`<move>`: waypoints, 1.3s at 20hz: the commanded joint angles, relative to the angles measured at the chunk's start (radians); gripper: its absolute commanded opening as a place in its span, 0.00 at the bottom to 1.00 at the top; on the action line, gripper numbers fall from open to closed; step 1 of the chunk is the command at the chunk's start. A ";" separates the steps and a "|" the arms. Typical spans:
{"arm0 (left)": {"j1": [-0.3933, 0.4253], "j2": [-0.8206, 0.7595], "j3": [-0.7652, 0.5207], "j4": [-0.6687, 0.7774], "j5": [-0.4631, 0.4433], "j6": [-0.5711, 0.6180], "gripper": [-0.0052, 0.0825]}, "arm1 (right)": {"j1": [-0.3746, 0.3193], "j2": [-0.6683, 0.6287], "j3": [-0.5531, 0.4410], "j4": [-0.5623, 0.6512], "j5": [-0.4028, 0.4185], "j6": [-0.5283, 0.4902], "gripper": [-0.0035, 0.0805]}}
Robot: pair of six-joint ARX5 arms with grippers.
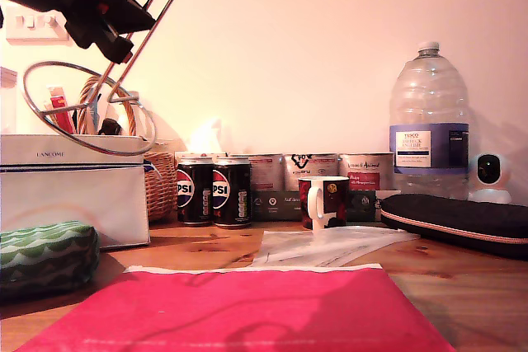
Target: Insert the paper towel roll into the metallic stand.
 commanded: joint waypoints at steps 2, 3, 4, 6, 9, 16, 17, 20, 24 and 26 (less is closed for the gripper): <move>-0.022 -0.005 0.020 0.027 0.009 -0.003 0.03 | 0.027 0.006 0.000 0.017 -0.007 0.008 0.03; -0.029 -0.005 0.023 0.028 0.009 -0.003 0.03 | 0.033 0.014 0.000 0.017 -0.005 0.008 0.03; -0.036 -0.005 0.025 0.028 0.014 -0.004 0.03 | 0.037 0.024 0.000 0.017 -0.004 0.008 0.03; -0.051 -0.005 0.027 0.027 0.024 -0.026 0.03 | 0.045 0.046 0.000 0.017 0.003 0.008 0.03; -0.071 -0.005 0.027 0.027 0.052 -0.097 0.03 | 0.047 0.077 0.000 0.017 0.033 0.007 0.03; -0.082 0.011 0.026 0.016 0.163 -0.419 0.03 | 0.047 0.101 0.000 0.017 0.161 0.000 0.03; -0.083 0.022 0.026 0.021 0.182 -0.468 0.03 | 0.047 0.101 0.000 0.017 0.163 0.000 0.03; -0.083 0.074 0.026 0.041 0.229 -0.525 0.03 | 0.047 0.101 0.000 0.017 0.167 0.000 0.03; -0.083 0.157 0.026 0.147 0.268 -0.602 0.03 | 0.047 0.116 0.000 0.017 0.222 0.006 0.03; -0.083 0.199 0.026 0.196 0.290 -0.661 0.03 | 0.047 0.134 0.000 0.017 0.244 -0.001 0.03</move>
